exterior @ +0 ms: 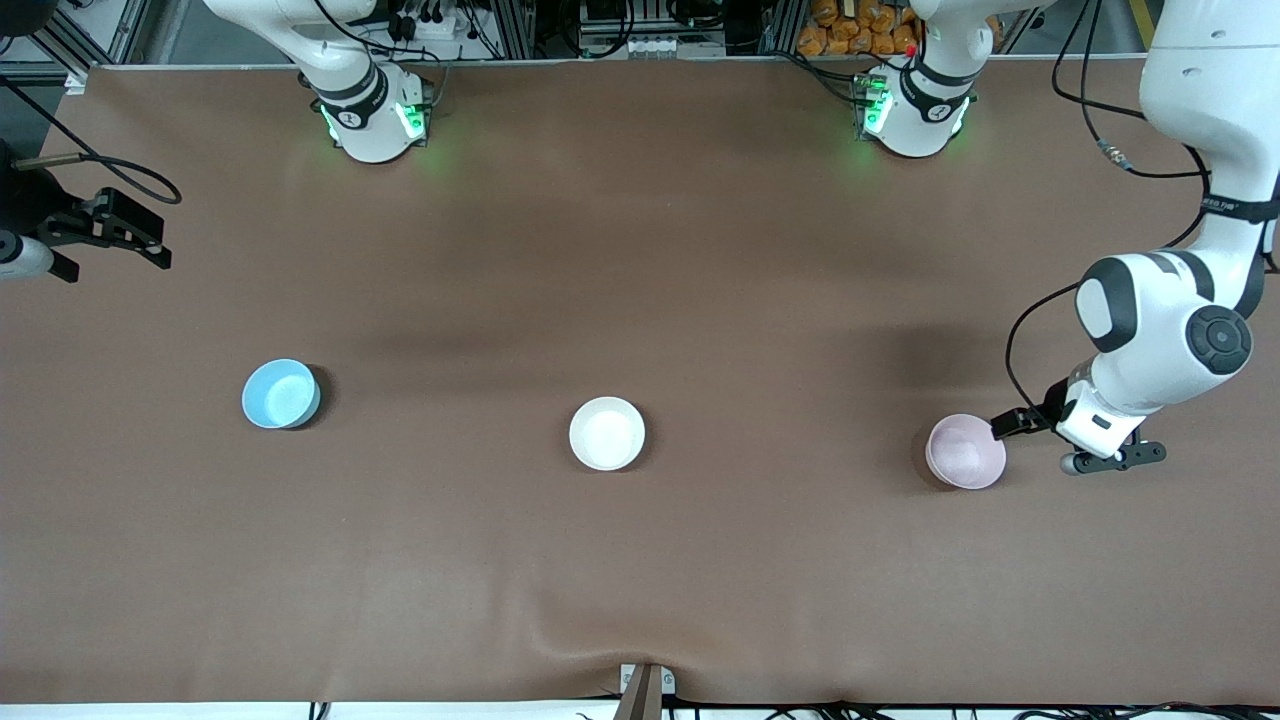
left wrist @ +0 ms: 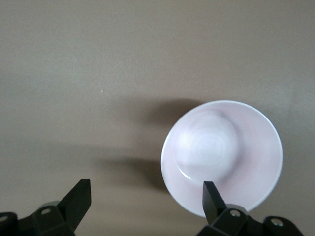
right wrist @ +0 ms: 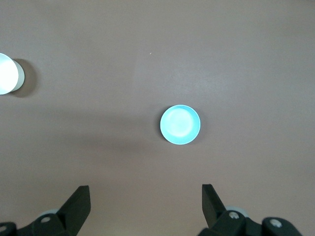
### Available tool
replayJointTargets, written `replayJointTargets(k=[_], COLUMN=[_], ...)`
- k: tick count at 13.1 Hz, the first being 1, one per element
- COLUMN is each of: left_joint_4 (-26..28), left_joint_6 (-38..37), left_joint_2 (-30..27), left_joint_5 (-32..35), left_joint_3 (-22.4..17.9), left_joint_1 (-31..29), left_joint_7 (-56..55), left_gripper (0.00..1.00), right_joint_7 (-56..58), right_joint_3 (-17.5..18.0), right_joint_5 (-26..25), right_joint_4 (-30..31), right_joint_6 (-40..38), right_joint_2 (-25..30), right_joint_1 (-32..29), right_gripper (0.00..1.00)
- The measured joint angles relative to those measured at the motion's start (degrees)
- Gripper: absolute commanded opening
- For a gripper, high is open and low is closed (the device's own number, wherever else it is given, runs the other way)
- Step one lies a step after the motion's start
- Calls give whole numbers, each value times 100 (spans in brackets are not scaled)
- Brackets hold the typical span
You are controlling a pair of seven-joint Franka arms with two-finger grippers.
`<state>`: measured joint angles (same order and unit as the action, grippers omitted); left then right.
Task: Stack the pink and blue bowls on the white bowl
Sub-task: 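Move the left gripper down over the pink bowl, then close the left gripper on the pink bowl rim and lift it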
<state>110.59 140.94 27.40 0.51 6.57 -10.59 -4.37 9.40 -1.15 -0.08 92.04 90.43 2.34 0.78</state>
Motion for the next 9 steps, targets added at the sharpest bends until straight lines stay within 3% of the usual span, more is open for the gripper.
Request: replayJointTargets(k=[1,3,8,9], left_joint_4=[-1,-1,-2,-2], left_joint_6=[95,216,279,279], left_joint_2=[77,216,351,353], left_joint_5=[-2,-4,-4,-4], left_joint_3=[4,10,46,56], left_joint_1=[0,1,20,26], left_joint_7=[0,-2,-4,-4], left_gripper=[93,69,0,0], right_joint_7=[0,0,0,0], right_joint_3=[0,0,-3,-4], right_joint_5=[0,1,1,1], right_joint_4=[0,0,0,0], right_joint_6=[0,0,0,0], right_joint_2=[0,0,0,0], right_joint_1=[1,6,16,16], right_gripper=[100,100,100,100])
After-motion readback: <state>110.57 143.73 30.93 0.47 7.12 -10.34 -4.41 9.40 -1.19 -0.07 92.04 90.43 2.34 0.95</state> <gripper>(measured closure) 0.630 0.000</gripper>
